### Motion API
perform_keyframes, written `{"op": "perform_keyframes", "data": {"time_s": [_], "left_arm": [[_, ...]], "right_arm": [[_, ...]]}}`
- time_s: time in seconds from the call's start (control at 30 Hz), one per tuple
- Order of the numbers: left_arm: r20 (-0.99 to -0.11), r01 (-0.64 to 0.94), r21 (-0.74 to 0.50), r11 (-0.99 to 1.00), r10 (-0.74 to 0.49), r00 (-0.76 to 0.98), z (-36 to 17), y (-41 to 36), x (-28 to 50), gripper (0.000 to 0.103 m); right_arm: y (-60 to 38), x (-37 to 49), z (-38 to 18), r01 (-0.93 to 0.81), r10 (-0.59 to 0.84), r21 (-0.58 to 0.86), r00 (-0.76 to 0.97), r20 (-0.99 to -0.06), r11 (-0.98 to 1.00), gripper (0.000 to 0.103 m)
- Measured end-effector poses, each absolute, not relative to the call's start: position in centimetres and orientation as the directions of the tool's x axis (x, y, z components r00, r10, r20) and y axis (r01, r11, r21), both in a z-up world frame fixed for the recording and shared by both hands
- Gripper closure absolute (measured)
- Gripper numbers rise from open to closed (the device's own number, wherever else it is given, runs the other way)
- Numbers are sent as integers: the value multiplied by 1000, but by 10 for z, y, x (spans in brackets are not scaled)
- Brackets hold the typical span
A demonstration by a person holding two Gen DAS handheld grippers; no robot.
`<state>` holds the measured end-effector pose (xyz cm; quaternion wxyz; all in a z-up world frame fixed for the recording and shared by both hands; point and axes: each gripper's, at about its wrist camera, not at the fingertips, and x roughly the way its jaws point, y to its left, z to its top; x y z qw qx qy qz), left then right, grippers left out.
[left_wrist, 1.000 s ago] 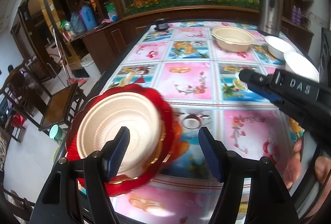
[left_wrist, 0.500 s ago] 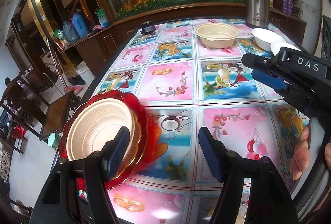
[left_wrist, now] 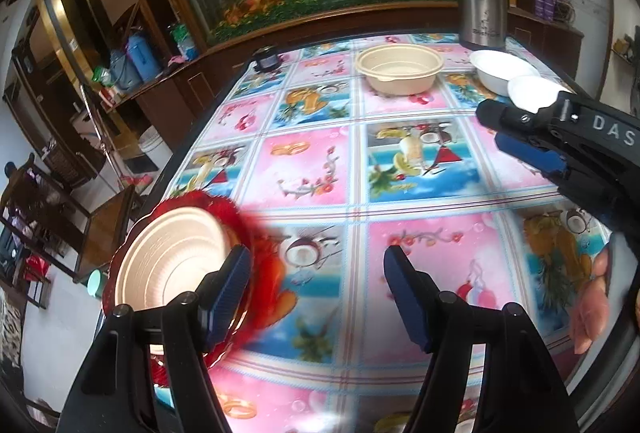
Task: Organize plates and bowls
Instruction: 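Move both grippers toward the large white plate beside the thermos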
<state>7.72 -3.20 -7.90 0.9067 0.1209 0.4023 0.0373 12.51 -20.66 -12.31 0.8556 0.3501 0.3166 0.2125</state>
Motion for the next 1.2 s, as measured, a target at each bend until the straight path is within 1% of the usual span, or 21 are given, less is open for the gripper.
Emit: {"op": "perform_keyframes", "data": {"time_s": [0.13, 0.3, 0.37, 0.43, 0.5, 0.57, 0.7, 0.77, 0.97, 1.07, 1.13, 1.2], "left_arm": [[-724, 63, 262, 963, 153, 672, -80, -51, 85, 34], [-734, 112, 267, 957, 127, 667, -79, -76, 103, 34], [-749, 133, 250, 959, 104, 654, -78, -85, 113, 34], [-772, 153, 215, 964, 72, 632, -77, -94, 130, 34], [-784, 165, 193, 967, 51, 619, -76, -105, 146, 34], [-789, 169, 162, 972, 25, 613, -70, -119, 168, 34], [-785, 158, 119, 980, -4, 620, -66, -144, 202, 33], [-785, 151, 88, 985, -24, 618, -67, -158, 219, 31], [-780, 119, 49, 992, -36, 624, -75, -178, 248, 30], [-778, 103, 39, 994, -35, 627, -80, -179, 253, 30], [-798, 134, 26, 991, -60, 600, -85, -178, 254, 30], [-796, 134, -1, 991, -82, 600, -85, -175, 254, 29]], "right_arm": [[-230, 121, -115, -151, 551, 709, 744, -378, 689, 69], [-276, 116, -99, -173, 495, 668, 805, -327, 724, 69], [-299, 116, -88, -183, 449, 621, 840, -304, 762, 70], [-328, 120, -75, -181, 380, 543, 882, -279, 820, 70], [-360, 126, -68, -153, 315, 494, 912, -263, 856, 70], [-395, 135, -69, -104, 273, 516, 925, -264, 850, 70], [-464, 150, -100, 6, 311, 729, 902, -299, 685, 70], [-474, 153, -106, 29, 333, 778, 893, -302, 627, 70], [-457, 166, -118, 66, 407, 785, 826, -389, 616, 70], [-454, 169, -122, 77, 418, 783, 812, -408, 617, 70], [-451, 171, -123, 87, 413, 775, 806, -425, 626, 70], [-449, 174, -126, 88, 420, 775, 800, -430, 626, 70]]}}
